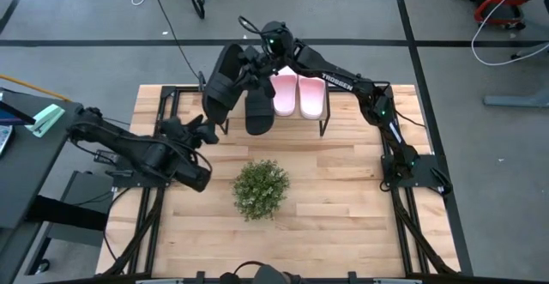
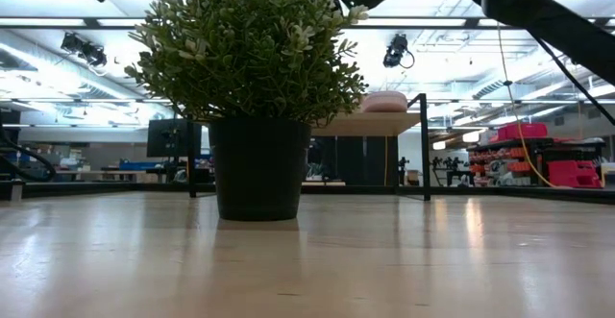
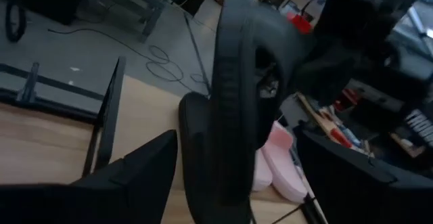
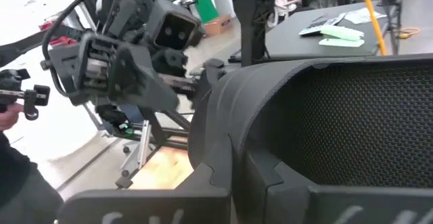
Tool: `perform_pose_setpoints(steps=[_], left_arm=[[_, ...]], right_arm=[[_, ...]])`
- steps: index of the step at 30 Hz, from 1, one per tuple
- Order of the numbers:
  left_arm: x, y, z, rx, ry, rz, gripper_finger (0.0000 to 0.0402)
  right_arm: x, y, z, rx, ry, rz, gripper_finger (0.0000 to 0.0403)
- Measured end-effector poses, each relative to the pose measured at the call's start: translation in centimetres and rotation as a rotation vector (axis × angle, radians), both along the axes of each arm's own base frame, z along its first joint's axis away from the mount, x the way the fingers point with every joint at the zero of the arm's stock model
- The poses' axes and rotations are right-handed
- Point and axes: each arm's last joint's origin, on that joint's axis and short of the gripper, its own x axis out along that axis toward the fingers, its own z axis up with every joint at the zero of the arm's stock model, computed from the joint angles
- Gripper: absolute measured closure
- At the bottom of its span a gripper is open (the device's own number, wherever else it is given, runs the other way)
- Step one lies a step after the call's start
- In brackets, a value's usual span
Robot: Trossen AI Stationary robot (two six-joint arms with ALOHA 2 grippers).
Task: Pick and place slides into the shelf
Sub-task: Put the black slipper on the shelf
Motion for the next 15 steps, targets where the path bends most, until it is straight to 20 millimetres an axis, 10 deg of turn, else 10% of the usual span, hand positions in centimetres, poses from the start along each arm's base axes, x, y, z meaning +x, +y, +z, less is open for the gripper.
perform_pose_setpoints(steps=[15], left_arm=[[2.3,0.3,-1.6,-0.082,-0.001,0.053,0.0171]], right_arm=[[0.2,0.5,0.0,0.012,0.007,0.012,0.0388]])
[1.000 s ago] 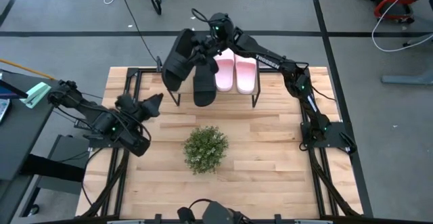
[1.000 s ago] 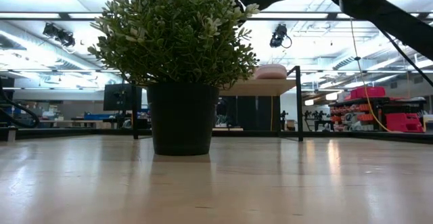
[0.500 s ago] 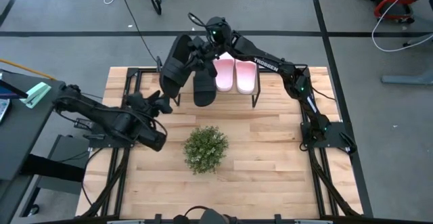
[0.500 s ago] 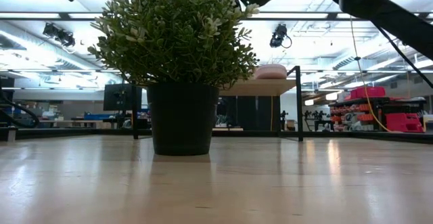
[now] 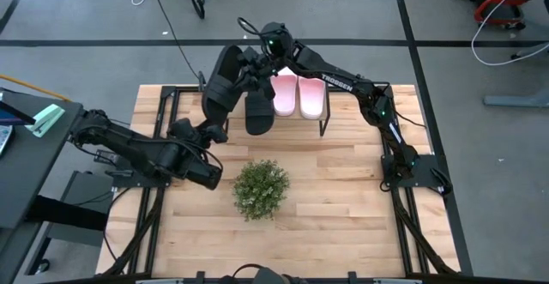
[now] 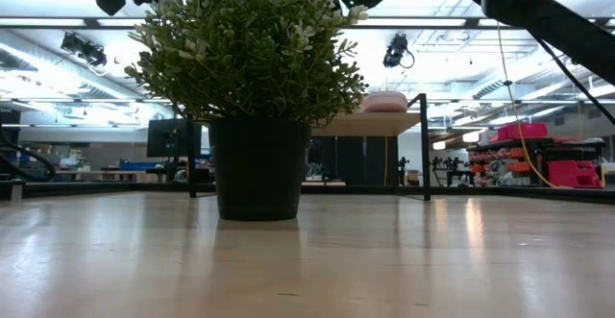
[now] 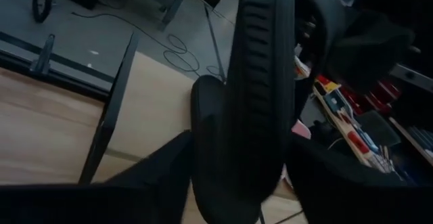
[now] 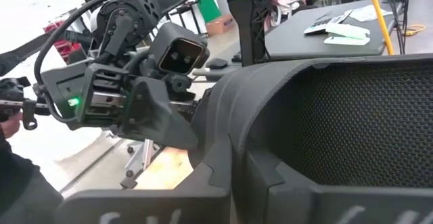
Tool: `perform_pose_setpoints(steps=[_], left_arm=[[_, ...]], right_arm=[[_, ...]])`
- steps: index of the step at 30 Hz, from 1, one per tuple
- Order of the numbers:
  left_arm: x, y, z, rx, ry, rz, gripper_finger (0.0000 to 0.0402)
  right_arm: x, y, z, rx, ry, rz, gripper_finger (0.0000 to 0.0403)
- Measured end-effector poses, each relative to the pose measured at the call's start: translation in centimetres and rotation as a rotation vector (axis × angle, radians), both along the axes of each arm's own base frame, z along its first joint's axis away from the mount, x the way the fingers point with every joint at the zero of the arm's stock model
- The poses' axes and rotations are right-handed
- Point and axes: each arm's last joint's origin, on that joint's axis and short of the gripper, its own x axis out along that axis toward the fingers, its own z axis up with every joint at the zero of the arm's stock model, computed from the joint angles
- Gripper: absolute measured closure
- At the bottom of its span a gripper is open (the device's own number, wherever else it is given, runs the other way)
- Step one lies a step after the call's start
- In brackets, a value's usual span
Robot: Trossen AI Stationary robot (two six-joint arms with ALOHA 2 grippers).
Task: Pick and place slides into the shelf
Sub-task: Put the black slipper on the shelf
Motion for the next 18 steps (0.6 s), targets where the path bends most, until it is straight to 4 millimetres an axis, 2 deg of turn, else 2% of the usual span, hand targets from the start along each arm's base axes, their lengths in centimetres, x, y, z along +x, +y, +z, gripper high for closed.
perform_pose_setpoints(steps=[8,15,18], left_arm=[[0.0,0.12,0.03,-0.005,-0.001,0.005,0.0344],[0.0,0.12,0.03,-0.001,0.0,0.005,0.0352],[-0.01,0.12,0.04,-0.001,-0.001,0.005,0.0337]], right_arm=[[-0.02,0.06,0.01,0.015,0.006,0.017,0.0358],[-0.02,0.07,0.03,0.014,0.004,0.02,0.0357],[-0.03,0.07,0.02,0.029,0.013,0.021,0.0357]])
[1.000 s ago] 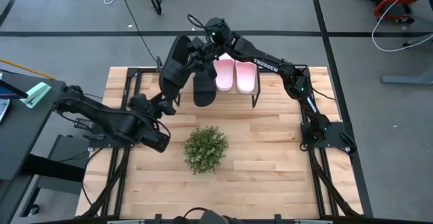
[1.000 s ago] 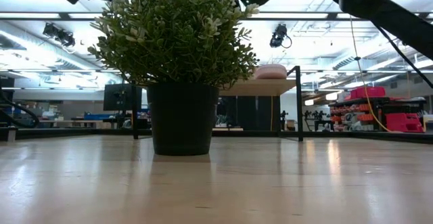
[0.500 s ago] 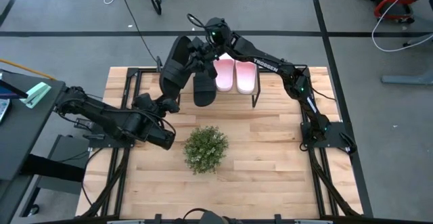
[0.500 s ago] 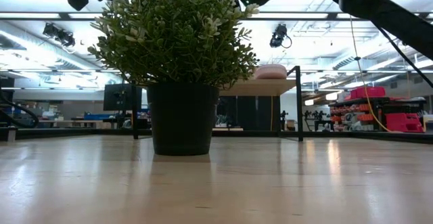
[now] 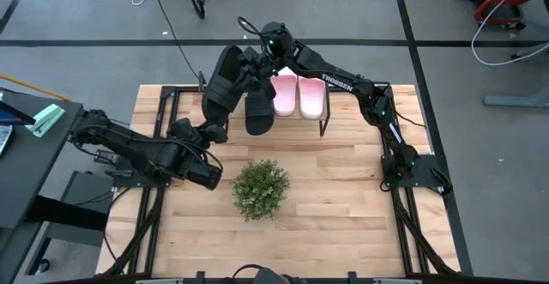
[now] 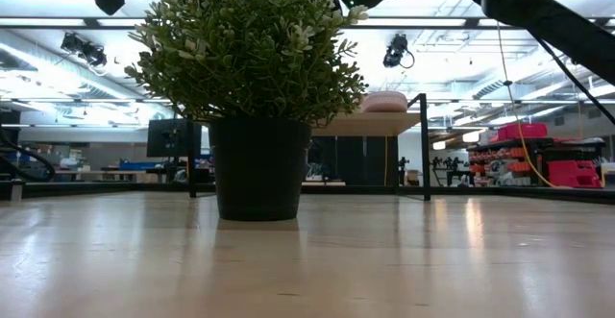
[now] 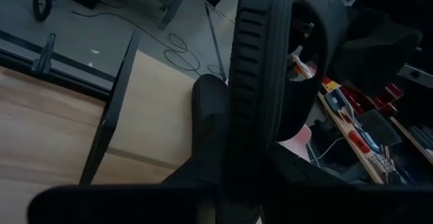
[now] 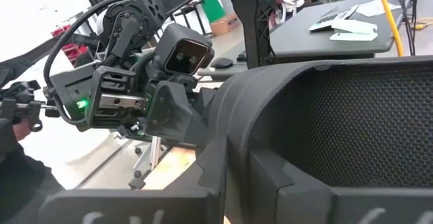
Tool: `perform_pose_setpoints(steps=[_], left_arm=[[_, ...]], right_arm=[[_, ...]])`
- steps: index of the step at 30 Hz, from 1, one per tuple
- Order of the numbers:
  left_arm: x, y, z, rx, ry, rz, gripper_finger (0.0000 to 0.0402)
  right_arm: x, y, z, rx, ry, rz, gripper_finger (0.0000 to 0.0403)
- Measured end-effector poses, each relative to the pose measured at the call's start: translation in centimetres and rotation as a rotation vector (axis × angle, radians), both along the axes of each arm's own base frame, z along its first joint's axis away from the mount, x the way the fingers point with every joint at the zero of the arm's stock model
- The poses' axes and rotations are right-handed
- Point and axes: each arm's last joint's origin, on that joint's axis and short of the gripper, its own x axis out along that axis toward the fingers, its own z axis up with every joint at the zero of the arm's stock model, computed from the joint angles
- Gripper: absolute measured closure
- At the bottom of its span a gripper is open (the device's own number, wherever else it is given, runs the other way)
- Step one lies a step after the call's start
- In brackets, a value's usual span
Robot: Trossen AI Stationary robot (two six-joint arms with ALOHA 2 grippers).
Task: Pick and place slides into the shelf
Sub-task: Put the black slipper on the shelf
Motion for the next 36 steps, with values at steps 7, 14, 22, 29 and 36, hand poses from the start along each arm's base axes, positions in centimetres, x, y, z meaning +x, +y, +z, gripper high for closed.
perform_pose_setpoints(steps=[7,14,22,29,36], left_arm=[[-0.5,0.2,0.3,0.001,-0.001,0.0,0.0352],[-1.1,0.4,0.9,-0.011,-0.062,0.011,0.0352],[-1.7,0.5,1.5,-0.027,-0.162,0.02,0.0352],[-1.1,-0.4,1.8,-0.014,-0.28,0.006,0.0352],[0.1,-1.0,0.4,-0.013,-0.389,0.021,0.0352]], right_arm=[[-0.1,0.2,0.3,-0.007,-0.005,-0.009,0.0291],[-0.9,0.7,2.2,-0.065,-0.06,-0.03,0.0169],[-2.7,1.5,5.5,-0.22,-0.141,-0.196,0.0105],[-5.8,3.3,8.6,-0.34,-0.086,-0.336,0.0112],[-9.8,8.5,11.9,-0.413,0.035,-0.392,0.0124]])
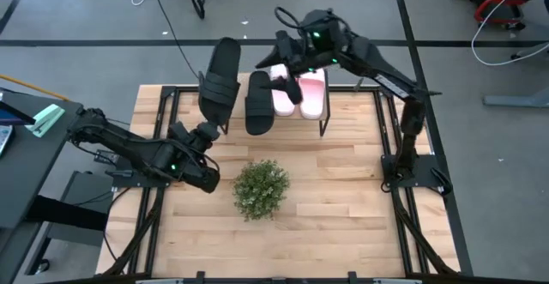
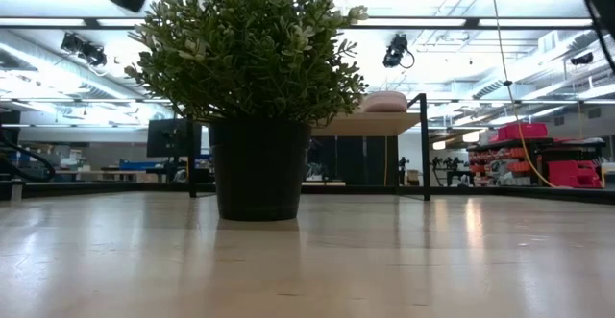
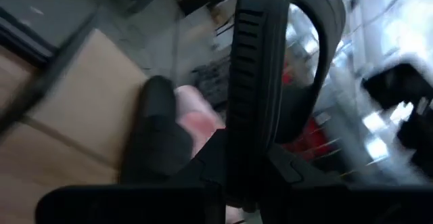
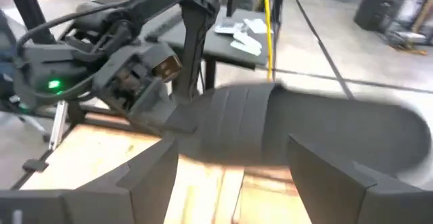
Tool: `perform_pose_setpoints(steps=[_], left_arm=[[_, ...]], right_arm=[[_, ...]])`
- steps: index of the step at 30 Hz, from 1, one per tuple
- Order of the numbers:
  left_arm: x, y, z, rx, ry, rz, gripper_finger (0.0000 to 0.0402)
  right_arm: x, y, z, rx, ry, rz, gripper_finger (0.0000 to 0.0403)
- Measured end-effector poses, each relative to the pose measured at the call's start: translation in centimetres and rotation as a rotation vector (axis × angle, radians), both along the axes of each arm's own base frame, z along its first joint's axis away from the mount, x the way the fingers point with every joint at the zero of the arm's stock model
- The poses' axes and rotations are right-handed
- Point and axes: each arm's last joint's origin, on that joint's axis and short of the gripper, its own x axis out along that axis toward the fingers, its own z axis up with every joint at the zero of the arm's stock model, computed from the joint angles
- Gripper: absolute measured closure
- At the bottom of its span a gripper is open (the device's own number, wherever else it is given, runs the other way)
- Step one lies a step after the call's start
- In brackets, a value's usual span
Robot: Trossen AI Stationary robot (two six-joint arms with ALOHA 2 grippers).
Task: Pick and place slides into the shelf
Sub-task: Put the black slipper on the shelf
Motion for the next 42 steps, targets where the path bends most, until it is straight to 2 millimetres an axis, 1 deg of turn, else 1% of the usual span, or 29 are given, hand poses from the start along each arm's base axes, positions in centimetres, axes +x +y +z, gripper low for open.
perform_pose_setpoints(steps=[3,8,11,14,16,19,22,25,30,35,38,42], left_arm=[[0.5,-0.6,-1.2,0.026,-0.129,0.022,0.0352],[1.5,-1.0,-4.0,-0.064,-0.309,0.028,0.0352],[2.3,-0.8,-5.9,-0.093,-0.38,0.05,0.0353],[2.7,-0.5,-6.8,-0.107,-0.424,0.072,0.0353],[2.9,-0.3,-7.2,-0.099,-0.413,0.083,0.0353],[3.0,0.0,-7.2,-0.104,-0.406,0.087,0.0353],[3.2,0.3,-7.3,-0.134,-0.371,0.064,0.0353],[3.5,0.9,-7.5,-0.175,-0.313,0.035,0.0353],[3.8,2.1,-7.5,-0.176,-0.293,0.069,0.0353],[4.0,3.4,-7.6,-0.192,-0.311,0.107,0.0353],[4.1,3.6,-7.7,-0.231,-0.281,0.078,0.0353],[4.0,3.5,-7.9,-0.249,-0.267,0.065,0.0353]], right_arm=[[-1.8,2.8,1.4,-0.03,0.035,-0.039,0.0126],[-4.2,7.2,3.0,-0.084,0.075,-0.088,0.0126],[-5.5,9.2,3.9,-0.112,0.065,-0.097,0.0126],[-6.6,10.5,4.6,-0.137,0.049,-0.106,0.0126],[-7.1,10.8,5.0,-0.143,0.037,-0.108,0.0126],[-7.9,11.0,5.3,-0.145,0.04,-0.107,0.0126],[-8.6,11.0,5.1,-0.163,0.081,-0.1,0.0126],[-8.9,11.1,4.4,-0.202,0.159,-0.077,0.0127],[-9.4,11.1,3.4,-0.203,0.263,-0.055,0.0127],[-9.5,11.1,3.1,-0.204,0.296,-0.05,0.0127],[-9.4,11.1,3.1,-0.204,0.295,-0.05,0.0127],[-9.4,11.1,3.1,-0.199,0.295,-0.052,0.0127]])
